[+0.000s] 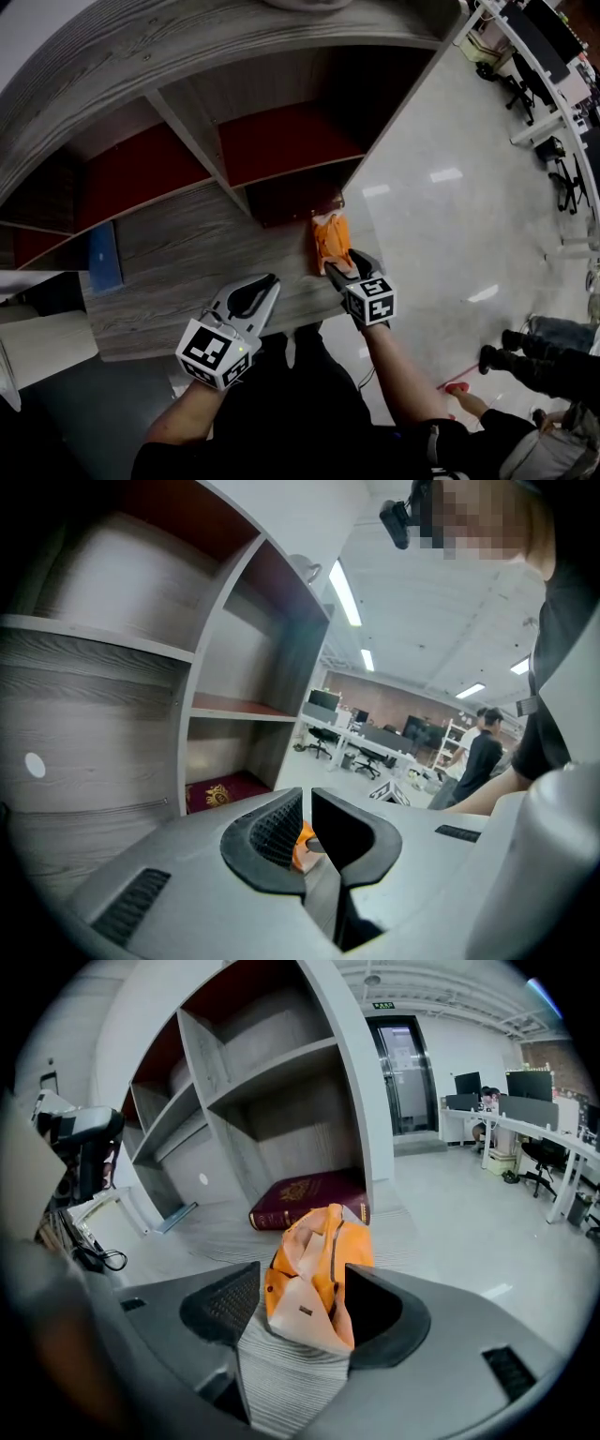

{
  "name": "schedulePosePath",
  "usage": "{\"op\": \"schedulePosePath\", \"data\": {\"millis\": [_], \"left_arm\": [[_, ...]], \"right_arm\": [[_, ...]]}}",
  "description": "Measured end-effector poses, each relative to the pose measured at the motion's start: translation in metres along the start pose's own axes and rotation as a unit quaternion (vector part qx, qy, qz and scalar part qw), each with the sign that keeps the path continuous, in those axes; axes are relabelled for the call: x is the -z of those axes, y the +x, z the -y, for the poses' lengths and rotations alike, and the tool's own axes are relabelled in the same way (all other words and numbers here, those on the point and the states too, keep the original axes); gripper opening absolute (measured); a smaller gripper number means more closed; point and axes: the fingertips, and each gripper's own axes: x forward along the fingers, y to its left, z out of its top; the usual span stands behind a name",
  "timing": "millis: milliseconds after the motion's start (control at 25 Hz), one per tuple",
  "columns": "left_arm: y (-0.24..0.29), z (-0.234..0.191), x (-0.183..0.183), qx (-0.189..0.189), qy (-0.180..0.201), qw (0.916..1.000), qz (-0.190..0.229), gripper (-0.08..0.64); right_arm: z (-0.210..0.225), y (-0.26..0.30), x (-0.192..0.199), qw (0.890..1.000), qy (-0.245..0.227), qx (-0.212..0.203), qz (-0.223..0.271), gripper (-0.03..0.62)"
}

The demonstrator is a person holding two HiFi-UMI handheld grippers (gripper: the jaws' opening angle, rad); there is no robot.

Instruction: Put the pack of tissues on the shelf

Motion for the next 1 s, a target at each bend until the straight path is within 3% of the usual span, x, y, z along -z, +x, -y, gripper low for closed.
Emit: {"op": "schedulePosePath", "data": {"millis": [360, 400, 520, 1000], "left_arm": [[0.000, 0.000, 0.004, -0.001, -0.001, 1.0000, -0.006, 0.040], [0.000, 0.000, 0.004, -0.002, -0.001, 1.0000, -0.006, 0.040], [-0.003, 0.001, 0.001, -0.003, 0.000, 1.0000, -0.003, 0.040], [-0.013, 0.008, -0.028, -0.003, 0.009, 0.9996, 0.027, 0.040]], "right_arm": [[0.018, 0.019, 0.021, 0.998, -0.032, 0.034, -0.033, 0.232], [0.020, 0.020, 0.022, 0.998, -0.035, 0.038, -0.036, 0.223], [0.024, 0.017, 0.023, 0.997, -0.037, 0.046, -0.040, 0.097], [0.013, -0.021, -0.002, 0.998, -0.040, 0.043, -0.016, 0.029]]}}
